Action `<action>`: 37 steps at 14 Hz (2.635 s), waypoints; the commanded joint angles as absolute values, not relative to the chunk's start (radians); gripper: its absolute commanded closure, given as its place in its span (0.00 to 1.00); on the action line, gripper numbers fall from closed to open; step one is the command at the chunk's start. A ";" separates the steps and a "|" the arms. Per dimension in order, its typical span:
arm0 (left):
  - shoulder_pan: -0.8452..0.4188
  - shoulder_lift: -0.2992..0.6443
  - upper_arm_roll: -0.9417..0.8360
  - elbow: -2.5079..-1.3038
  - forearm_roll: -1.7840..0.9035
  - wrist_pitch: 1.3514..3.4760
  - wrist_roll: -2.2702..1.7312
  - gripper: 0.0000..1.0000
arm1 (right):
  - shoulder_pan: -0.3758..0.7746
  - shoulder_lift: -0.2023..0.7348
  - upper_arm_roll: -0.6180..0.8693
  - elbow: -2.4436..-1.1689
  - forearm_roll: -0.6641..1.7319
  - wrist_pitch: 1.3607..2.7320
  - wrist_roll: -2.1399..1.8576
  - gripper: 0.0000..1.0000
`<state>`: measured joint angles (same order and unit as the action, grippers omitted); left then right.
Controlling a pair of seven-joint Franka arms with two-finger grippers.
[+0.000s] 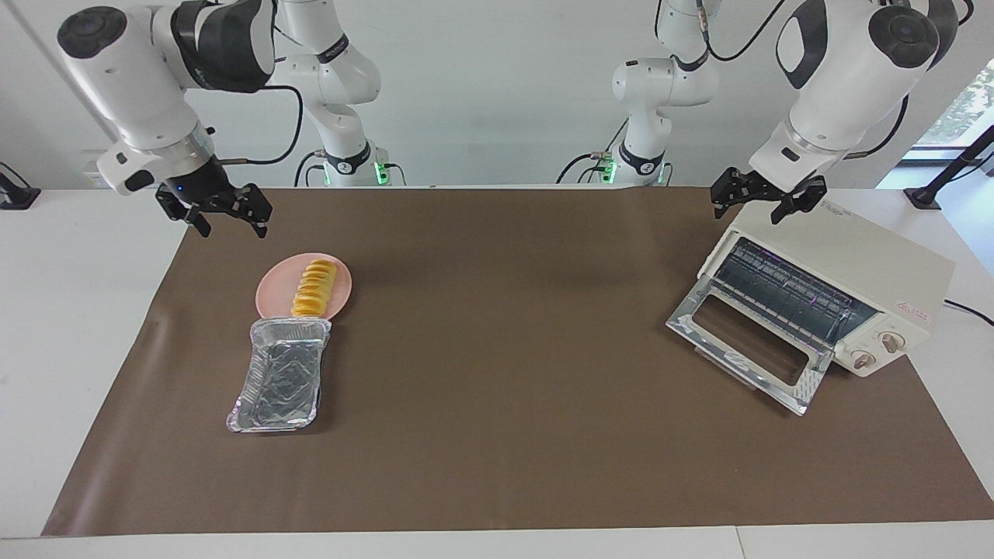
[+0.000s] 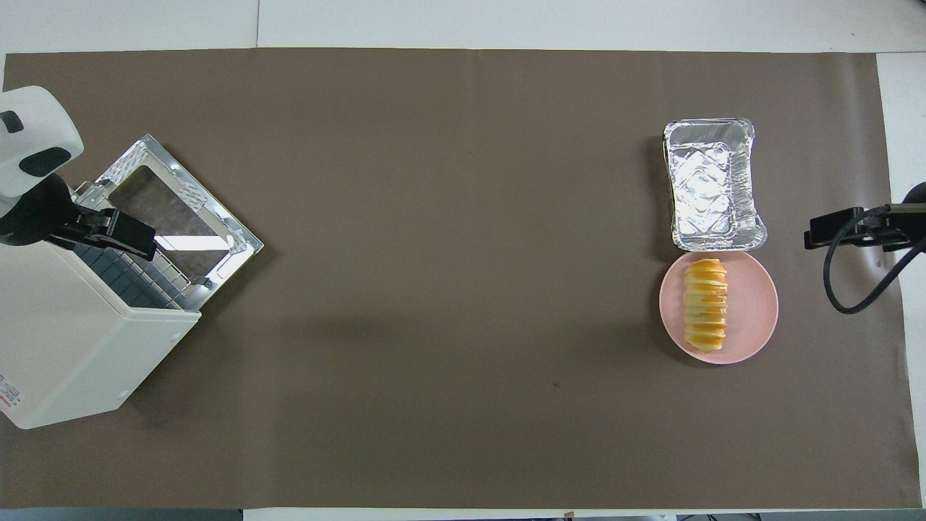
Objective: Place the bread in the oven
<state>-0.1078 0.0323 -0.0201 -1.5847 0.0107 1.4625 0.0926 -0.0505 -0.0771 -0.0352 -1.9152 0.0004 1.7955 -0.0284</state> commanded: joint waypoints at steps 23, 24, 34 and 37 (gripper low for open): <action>-0.094 0.014 -0.028 -1.601 0.017 1.479 0.097 0.00 | 0.015 -0.055 -0.026 -2.453 0.061 2.318 0.006 0.71; -0.094 0.014 -0.028 -1.601 0.017 1.479 0.097 0.00 | 0.017 -0.060 -0.026 -2.415 0.061 2.266 0.033 0.71; -0.094 0.014 -0.028 -1.601 0.017 1.479 0.097 0.00 | 0.014 0.050 -0.029 -1.897 0.067 1.856 0.035 0.65; -0.094 0.014 -0.028 -1.601 0.017 1.479 0.097 0.00 | -0.031 0.188 -0.032 -1.780 0.067 1.943 -0.047 0.64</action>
<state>-0.1078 0.0323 -0.0201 -1.5847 0.0107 1.4626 0.0926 0.0100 0.0564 -0.0369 -1.8956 0.0550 1.9012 0.0242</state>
